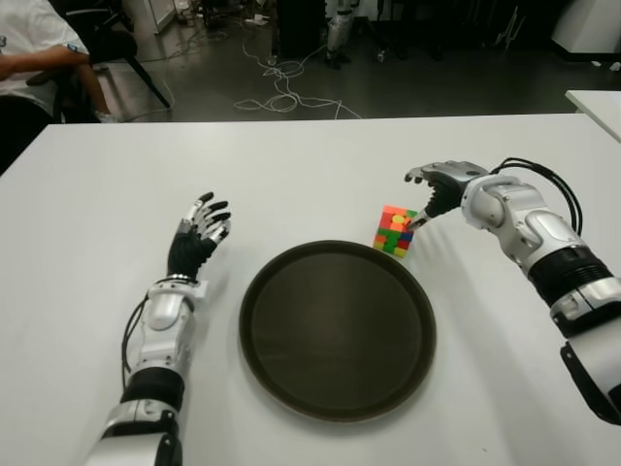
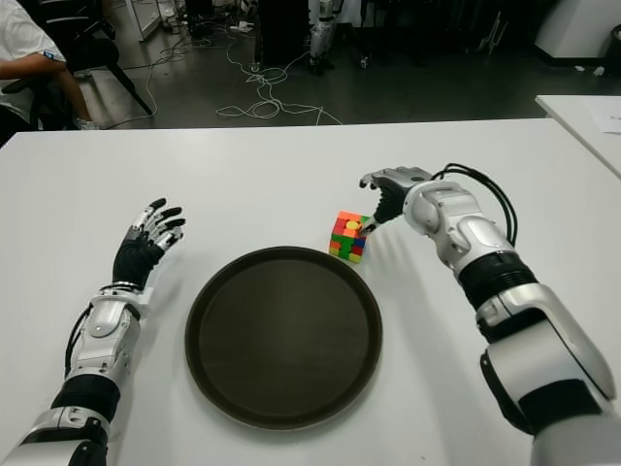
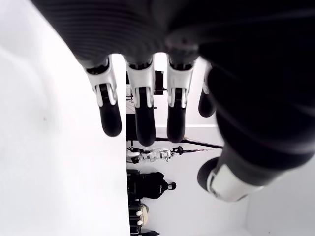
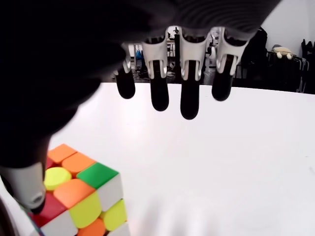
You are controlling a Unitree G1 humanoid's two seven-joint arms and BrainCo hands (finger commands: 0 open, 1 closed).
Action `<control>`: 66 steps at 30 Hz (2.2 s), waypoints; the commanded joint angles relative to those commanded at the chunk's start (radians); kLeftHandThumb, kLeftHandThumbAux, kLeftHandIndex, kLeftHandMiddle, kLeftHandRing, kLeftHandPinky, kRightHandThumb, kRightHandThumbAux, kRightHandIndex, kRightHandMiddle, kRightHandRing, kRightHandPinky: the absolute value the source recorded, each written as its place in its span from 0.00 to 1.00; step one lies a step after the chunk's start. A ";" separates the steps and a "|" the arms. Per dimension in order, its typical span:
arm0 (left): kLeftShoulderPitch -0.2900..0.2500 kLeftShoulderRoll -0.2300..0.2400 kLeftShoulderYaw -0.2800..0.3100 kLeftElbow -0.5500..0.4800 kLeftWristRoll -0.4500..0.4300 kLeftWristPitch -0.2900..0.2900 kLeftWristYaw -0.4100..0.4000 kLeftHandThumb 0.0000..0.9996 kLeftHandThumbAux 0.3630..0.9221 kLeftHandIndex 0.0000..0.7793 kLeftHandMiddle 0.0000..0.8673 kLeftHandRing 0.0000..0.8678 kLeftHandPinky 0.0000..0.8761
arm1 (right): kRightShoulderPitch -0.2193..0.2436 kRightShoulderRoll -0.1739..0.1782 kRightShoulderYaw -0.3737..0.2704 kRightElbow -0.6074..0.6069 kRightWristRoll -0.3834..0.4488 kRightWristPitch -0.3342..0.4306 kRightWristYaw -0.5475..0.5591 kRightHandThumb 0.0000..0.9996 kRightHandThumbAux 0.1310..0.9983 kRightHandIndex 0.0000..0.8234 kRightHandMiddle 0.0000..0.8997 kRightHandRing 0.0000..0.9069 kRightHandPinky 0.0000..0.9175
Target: Pick up the Rubik's Cube and put it in the plate
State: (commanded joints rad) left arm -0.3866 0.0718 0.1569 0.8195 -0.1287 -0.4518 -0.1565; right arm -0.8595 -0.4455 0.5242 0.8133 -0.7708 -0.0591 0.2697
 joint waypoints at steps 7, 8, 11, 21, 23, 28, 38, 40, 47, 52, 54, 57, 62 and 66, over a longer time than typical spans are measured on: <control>0.003 -0.001 -0.007 -0.007 0.013 -0.003 0.015 0.10 0.66 0.16 0.25 0.22 0.21 | 0.000 0.006 -0.001 0.018 0.006 -0.012 -0.014 0.00 0.55 0.21 0.25 0.26 0.23; 0.003 0.000 -0.009 -0.008 0.015 -0.004 0.017 0.10 0.66 0.17 0.25 0.22 0.20 | 0.000 0.007 0.000 0.022 0.005 -0.014 -0.017 0.00 0.55 0.21 0.25 0.26 0.23; 0.005 0.001 -0.013 -0.010 0.020 -0.007 0.021 0.10 0.66 0.17 0.24 0.21 0.21 | -0.002 0.010 0.003 0.030 0.002 -0.016 -0.023 0.00 0.56 0.22 0.25 0.26 0.23; 0.008 0.003 -0.016 -0.013 0.022 0.000 0.026 0.10 0.65 0.16 0.24 0.22 0.20 | -0.011 0.016 0.027 0.036 -0.006 -0.012 -0.012 0.00 0.56 0.22 0.24 0.27 0.27; 0.007 0.004 -0.016 -0.011 0.021 0.000 0.022 0.10 0.65 0.15 0.24 0.21 0.19 | -0.011 0.017 0.030 0.036 -0.006 -0.009 -0.010 0.00 0.56 0.21 0.24 0.27 0.28; 0.006 0.006 -0.017 -0.001 0.025 -0.015 0.021 0.09 0.64 0.14 0.23 0.21 0.19 | -0.013 0.022 0.033 0.044 -0.002 -0.003 -0.008 0.00 0.56 0.20 0.23 0.27 0.30; -0.006 0.009 -0.015 0.016 0.018 -0.011 0.010 0.13 0.67 0.14 0.24 0.22 0.22 | -0.025 0.029 0.036 0.073 -0.002 -0.007 -0.022 0.00 0.56 0.18 0.23 0.27 0.31; -0.005 0.008 -0.014 0.016 0.016 -0.013 0.009 0.13 0.67 0.14 0.24 0.22 0.21 | -0.025 0.030 0.035 0.076 -0.001 -0.008 -0.028 0.00 0.56 0.18 0.22 0.26 0.30; -0.008 0.004 -0.013 0.015 0.016 -0.015 0.013 0.12 0.66 0.15 0.24 0.21 0.20 | -0.029 0.032 0.036 0.092 -0.003 -0.009 -0.048 0.00 0.58 0.17 0.22 0.26 0.29; -0.012 0.005 -0.017 0.022 0.027 -0.027 0.023 0.12 0.65 0.16 0.24 0.21 0.20 | -0.034 0.036 0.035 0.109 -0.002 -0.011 -0.062 0.00 0.58 0.19 0.24 0.27 0.29; -0.014 0.006 -0.019 0.025 0.031 -0.031 0.024 0.12 0.65 0.16 0.25 0.21 0.20 | -0.037 0.036 0.036 0.116 -0.002 -0.011 -0.061 0.00 0.58 0.19 0.24 0.27 0.29; -0.015 0.009 -0.021 0.030 0.034 -0.039 0.021 0.11 0.65 0.16 0.24 0.21 0.19 | -0.041 0.037 0.036 0.125 -0.001 -0.013 -0.061 0.00 0.59 0.20 0.24 0.27 0.30; -0.016 0.011 -0.023 0.033 0.034 -0.041 0.013 0.10 0.65 0.16 0.24 0.21 0.18 | -0.042 0.036 0.036 0.129 0.000 -0.015 -0.063 0.00 0.59 0.18 0.23 0.26 0.28; -0.020 0.012 -0.021 0.041 0.033 -0.045 0.012 0.10 0.65 0.16 0.24 0.21 0.18 | -0.044 0.038 0.035 0.133 0.000 -0.012 -0.066 0.00 0.59 0.19 0.23 0.26 0.27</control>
State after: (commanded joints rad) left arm -0.4062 0.0837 0.1362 0.8605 -0.0954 -0.4964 -0.1444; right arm -0.9032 -0.4077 0.5591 0.9462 -0.7704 -0.0707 0.2039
